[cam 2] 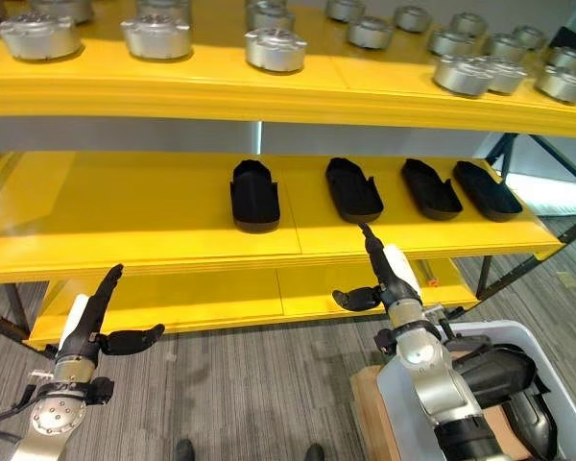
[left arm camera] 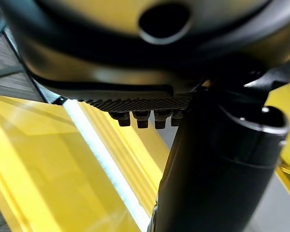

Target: Move parts from the plastic box to the shelf.

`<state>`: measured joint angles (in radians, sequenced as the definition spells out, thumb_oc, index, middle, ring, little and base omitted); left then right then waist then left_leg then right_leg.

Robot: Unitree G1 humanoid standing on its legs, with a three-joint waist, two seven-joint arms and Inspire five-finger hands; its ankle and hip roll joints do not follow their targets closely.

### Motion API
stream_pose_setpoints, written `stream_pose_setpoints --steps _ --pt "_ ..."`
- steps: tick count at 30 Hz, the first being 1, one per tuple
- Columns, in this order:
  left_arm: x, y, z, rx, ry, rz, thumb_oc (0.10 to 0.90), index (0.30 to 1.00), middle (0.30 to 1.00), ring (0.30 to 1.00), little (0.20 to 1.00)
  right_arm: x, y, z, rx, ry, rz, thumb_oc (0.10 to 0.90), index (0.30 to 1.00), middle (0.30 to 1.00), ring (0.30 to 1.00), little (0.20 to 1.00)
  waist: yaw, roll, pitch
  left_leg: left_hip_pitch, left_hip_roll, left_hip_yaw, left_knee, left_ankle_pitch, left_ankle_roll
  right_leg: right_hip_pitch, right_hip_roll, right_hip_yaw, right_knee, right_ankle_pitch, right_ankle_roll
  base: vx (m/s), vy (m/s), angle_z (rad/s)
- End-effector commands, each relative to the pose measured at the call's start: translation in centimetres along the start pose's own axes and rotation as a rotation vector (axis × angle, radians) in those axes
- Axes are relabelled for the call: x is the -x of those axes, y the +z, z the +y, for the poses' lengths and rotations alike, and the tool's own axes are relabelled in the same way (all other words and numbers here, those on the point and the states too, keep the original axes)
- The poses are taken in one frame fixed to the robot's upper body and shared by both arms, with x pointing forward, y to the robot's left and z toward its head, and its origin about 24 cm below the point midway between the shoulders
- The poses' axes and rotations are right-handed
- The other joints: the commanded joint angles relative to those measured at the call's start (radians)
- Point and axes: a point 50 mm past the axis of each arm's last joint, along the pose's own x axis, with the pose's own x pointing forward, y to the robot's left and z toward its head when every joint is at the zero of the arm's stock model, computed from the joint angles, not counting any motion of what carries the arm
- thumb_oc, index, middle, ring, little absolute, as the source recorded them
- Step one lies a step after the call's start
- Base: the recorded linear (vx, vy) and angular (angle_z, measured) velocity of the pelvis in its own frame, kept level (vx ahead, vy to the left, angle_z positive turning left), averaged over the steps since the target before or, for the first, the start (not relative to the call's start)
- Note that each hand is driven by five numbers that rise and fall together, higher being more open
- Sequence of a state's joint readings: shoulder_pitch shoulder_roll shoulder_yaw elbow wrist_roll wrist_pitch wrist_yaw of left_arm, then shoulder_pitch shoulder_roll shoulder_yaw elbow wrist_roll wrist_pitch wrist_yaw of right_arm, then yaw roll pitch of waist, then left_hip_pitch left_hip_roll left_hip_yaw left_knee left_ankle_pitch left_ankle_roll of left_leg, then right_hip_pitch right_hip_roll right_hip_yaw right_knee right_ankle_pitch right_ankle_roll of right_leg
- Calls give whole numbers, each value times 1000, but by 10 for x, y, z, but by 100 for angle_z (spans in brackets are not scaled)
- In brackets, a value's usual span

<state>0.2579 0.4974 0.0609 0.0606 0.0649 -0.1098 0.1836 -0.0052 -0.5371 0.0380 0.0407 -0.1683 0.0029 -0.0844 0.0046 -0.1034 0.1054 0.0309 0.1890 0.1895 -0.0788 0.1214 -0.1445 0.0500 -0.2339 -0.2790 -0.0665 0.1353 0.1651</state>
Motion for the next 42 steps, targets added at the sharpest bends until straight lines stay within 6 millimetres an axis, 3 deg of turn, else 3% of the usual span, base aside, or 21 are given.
stream_pose_setpoints --steps 1,2,6,11,14,15,16,18,20,21,24,25,26,29,36,42 --pt "-13 28 21 -54 65 -166 900 1000 1000 1000 1000 -12 46 -38 -28 -124 -255 900 1000 1000 1000 1000 -5 -20 -66 54 21 -7 73 -158 28 -30 -81 2 44 17 64 -18 100 -12" --pt "-9 23 23 -54 76 -148 900 1000 1000 1000 1000 3 32 -38 -64 -129 -213 900 1000 1000 1000 1000 -29 -22 -66 62 13 9 93 -177 35 -31 -87 20 42 29 70 -23 105 -10" --pt "-6 21 27 -89 83 -144 900 1000 1000 1000 1000 26 17 -37 -113 -139 -165 900 1000 1000 1000 1000 -66 -30 -50 66 -1 41 165 -237 51 -37 -101 70 42 69 87 -40 95 -26" --pt "-11 28 29 -112 97 -180 900 1000 1000 1000 1000 35 12 -40 -133 -168 -150 900 1000 1000 1000 1000 -110 -38 -24 58 -24 96 214 -277 76 -86 -114 146 32 142 97 -111 109 -46" --pt "-25 40 26 -110 121 -228 900 1000 1000 1000 1000 32 13 -43 -154 -213 -159 900 1000 1000 1000 1000 -142 -48 6 32 -37 144 249 -291 96 -159 -119 174 49 226 97 -206 121 -41" --pt "-31 46 26 -104 141 -251 900 1000 1000 1000 1000 26 18 -43 -159 -219 -180 900 1000 1000 1000 1000 -130 -26 26 38 -28 175 250 -320 107 -196 -125 115 85 212 97 -262 211 -48" --pt "-33 49 28 -93 164 -260 900 1000 1000 1000 1000 22 23 -39 -180 -210 -202 900 1000 1000 1000 1000 -102 -14 40 37 -23 218 257 -311 112 -206 -165 -15 118 190 97 -251 231 -48" --pt "-34 54 30 -90 188 -280 900 1000 1000 1000 1000 13 31 -33 -207 -200 -232 900 1000 1000 1000 1000 -77 -2 60 35 -20 265 259 -298 124 -177 -224 -172 203 123 91 -259 208 -227" --pt "-33 57 30 -78 195 -289 900 1000 1000 1000 1000 8 39 -31 -233 -197 -265 900 1000 1000 1000 1000 -66 8 54 25 -14 311 259 -282 139 -147 -237 -222 311 65 70 -236 122 -163" --pt "-30 59 32 -77 201 -300 900 1000 1000 1000 1000 4 43 -28 -245 -184 -277 900 1000 1000 1000 1000 -59 11 40 20 -5 348 245 -273 140 -112 -227 -229 347 26 61 -174 -9 -42" --pt "-26 56 36 -74 217 -294 900 1000 1000 1000 1000 1 48 -25 -275 -183 -293 900 1000 1000 1000 1000 -41 9 27 19 13 396 248 -255 133 -75 -220 -246 361 11 58 -81 -59 -81" --pt "-24 56 38 -78 221 -294 900 1000 1000 1000 1000 0 49 -25 -276 -181 -294 900 1000 1000 1000 1000 -34 4 20 13 24 412 253 -246 125 -47 -211 -254 322 7 57 -60 -293 -119" --pt "-20 48 40 -84 227 -261 900 1000 1000 1000 1000 2 45 -27 -281 -184 -281 900 1000 1000 1000 1000 -32 -4 2 18 64 446 256 -208 87 -21 -164 -245 198 -4 55 6 -361 -133" --pt "-16 41 33 -37 225 -231 900 1000 1000 1000 1000 9 40 -29 -305 -193 -266 900 1000 1000 1000 1000 -48 9 -15 37 83 472 217 -170 64 -12 -142 -252 146 4 53 3 -178 -74" --pt "-11 36 21 -14 175 -212 900 1000 1000 1000 1000 27 28 -39 -341 -237 -242 900 1000 1000 1000 1000 -106 42 -32 57 114 501 158 -98 28 -15 -84 -234 99 -40 27 12 -83 -25" --pt "-14 44 16 -5 166 -249 900 1000 1000 1000 1000 33 26 -50 -336 -283 -250 900 1000 1000 1000 1000 -158 77 -37 84 128 527 115 -58 3 -35 -54 -200 96 -63 15 26 -73 -9"
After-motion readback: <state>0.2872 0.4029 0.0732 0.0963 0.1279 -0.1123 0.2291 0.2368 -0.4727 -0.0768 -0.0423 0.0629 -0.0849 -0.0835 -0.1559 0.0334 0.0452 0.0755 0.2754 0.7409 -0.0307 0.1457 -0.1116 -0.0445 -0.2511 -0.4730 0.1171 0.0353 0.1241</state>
